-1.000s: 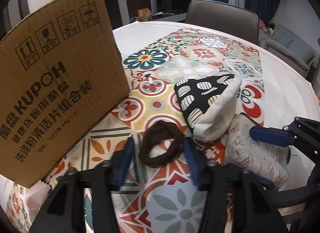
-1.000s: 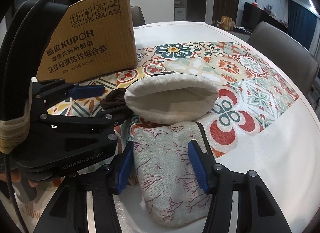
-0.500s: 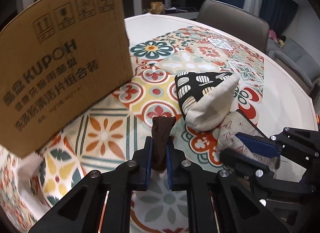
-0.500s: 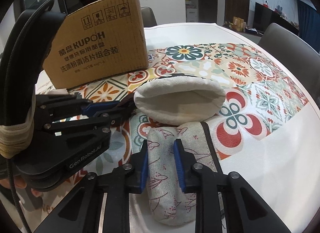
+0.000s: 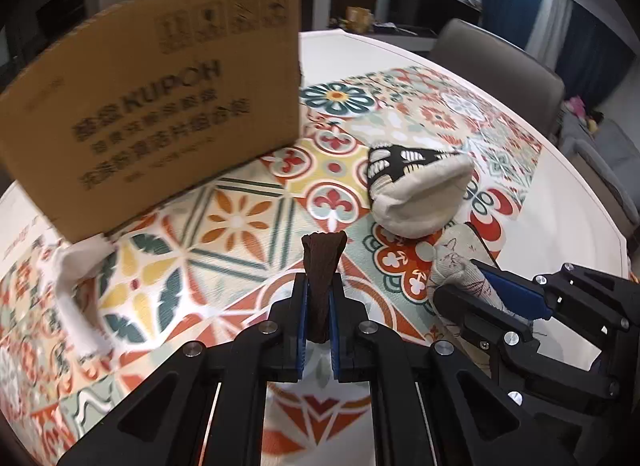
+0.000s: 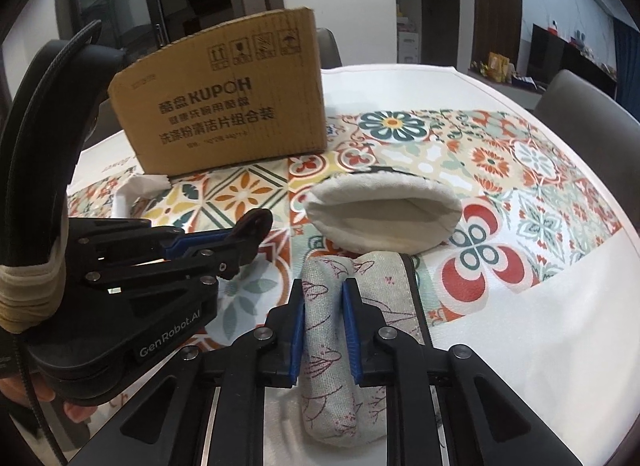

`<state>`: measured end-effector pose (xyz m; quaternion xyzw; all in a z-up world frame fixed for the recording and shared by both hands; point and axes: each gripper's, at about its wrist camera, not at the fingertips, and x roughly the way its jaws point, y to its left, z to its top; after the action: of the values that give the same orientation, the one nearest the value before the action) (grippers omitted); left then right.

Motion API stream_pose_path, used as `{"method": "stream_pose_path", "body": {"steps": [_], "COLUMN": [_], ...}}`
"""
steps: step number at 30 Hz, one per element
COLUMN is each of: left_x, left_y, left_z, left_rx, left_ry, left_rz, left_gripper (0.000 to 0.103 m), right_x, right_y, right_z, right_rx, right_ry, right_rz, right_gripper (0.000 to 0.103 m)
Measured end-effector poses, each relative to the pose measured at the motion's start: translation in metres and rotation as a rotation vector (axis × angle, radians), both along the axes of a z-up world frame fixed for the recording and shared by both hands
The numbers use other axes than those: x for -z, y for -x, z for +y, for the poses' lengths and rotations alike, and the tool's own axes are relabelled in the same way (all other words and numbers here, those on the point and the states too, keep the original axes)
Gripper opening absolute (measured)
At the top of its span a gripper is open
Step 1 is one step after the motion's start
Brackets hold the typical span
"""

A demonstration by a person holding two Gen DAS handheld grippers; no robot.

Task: Organize soft objects
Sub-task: 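Lift the hair tie and grey pouch and carry both over the box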

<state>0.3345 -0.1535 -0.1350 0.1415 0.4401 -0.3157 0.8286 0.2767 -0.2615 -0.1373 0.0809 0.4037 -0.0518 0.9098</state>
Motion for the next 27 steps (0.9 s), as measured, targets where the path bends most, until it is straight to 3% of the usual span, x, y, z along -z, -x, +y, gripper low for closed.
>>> {"method": "stream_pose_path", "body": {"steps": [27], "left_x": [-0.08], "left_y": [0.035], "left_z": [0.065], "left_rx": [-0.281], "left_ry": [0.116], "left_rz": [-0.109], "left_gripper": [0.011], "right_x": [-0.07], "right_y": [0.02], "right_z": [0.014], "right_rx": [-0.017], "right_ry": [0.059], "right_rz": [-0.178], "right_gripper": [0.019]}}
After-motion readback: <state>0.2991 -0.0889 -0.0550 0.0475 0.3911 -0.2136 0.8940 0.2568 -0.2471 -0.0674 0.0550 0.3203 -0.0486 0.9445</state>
